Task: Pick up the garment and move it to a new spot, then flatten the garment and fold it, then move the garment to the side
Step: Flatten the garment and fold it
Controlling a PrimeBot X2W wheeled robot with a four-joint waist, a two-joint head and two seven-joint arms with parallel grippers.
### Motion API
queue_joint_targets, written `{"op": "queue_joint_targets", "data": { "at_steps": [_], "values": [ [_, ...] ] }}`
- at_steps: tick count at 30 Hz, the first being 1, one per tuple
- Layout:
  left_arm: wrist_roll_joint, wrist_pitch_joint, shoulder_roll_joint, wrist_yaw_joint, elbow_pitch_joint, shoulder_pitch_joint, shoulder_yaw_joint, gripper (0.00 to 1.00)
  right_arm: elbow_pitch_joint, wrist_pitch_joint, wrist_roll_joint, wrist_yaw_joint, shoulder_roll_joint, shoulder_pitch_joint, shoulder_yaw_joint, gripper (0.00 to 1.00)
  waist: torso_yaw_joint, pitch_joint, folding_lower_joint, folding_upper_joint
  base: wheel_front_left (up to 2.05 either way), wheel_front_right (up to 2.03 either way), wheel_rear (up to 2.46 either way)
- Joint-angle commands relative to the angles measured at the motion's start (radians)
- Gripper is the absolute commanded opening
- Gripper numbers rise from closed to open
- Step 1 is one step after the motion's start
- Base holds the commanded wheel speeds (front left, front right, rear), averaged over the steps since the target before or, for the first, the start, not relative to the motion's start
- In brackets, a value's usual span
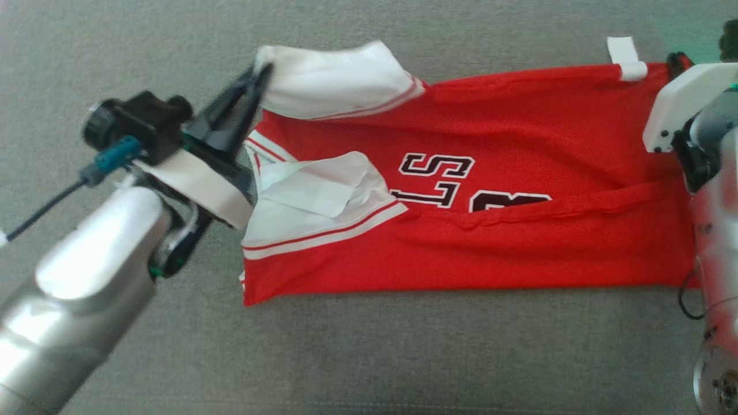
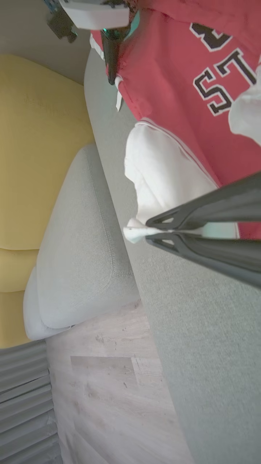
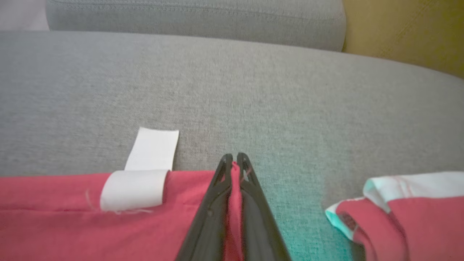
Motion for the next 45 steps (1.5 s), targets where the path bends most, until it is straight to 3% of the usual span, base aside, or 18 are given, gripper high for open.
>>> {"op": "queue_joint_targets", "data": {
  "at_steps": [1,18,26,34,45],
  "values": [
    [0.006,-0.010,0.055,0.010,0.008,-0.062,0.059,0.00,-0.028,-0.027,0.025,-0.001,-0.002,-0.058,0.043,0.00,-0.021,-0.010,-0.0001,0.0000,0.00,0.00,0.00],
    [0.061,-0.042,0.047,-0.037,0.309,-0.356,0.112,0.00,-0.088,-0.187,0.300,-0.001,-0.003,-0.291,0.281,0.00,-0.128,0.040,-0.0001,0.0000,0.00,0.00,0.00],
    [0.101,-0.108,-0.017,-0.063,0.471,-0.483,0.114,0.00,-0.061,-0.286,0.375,-0.001,-0.001,-0.347,0.332,0.00,-0.138,0.056,-0.0001,0.0000,0.00,0.00,0.00],
    [0.120,-0.133,-0.069,-0.111,0.539,-0.422,0.062,0.00,0.008,-0.312,0.464,-0.001,-0.045,-0.285,0.395,0.00,-0.107,0.013,-0.0001,0.0000,0.00,0.00,0.00],
    [0.132,-0.134,-0.027,-0.124,0.450,-0.240,-0.005,0.00,0.038,-0.250,0.570,-0.001,-0.127,-0.141,0.520,0.00,-0.078,-0.078,-0.0001,0.0000,0.00,0.00,0.00]
  ]
}}
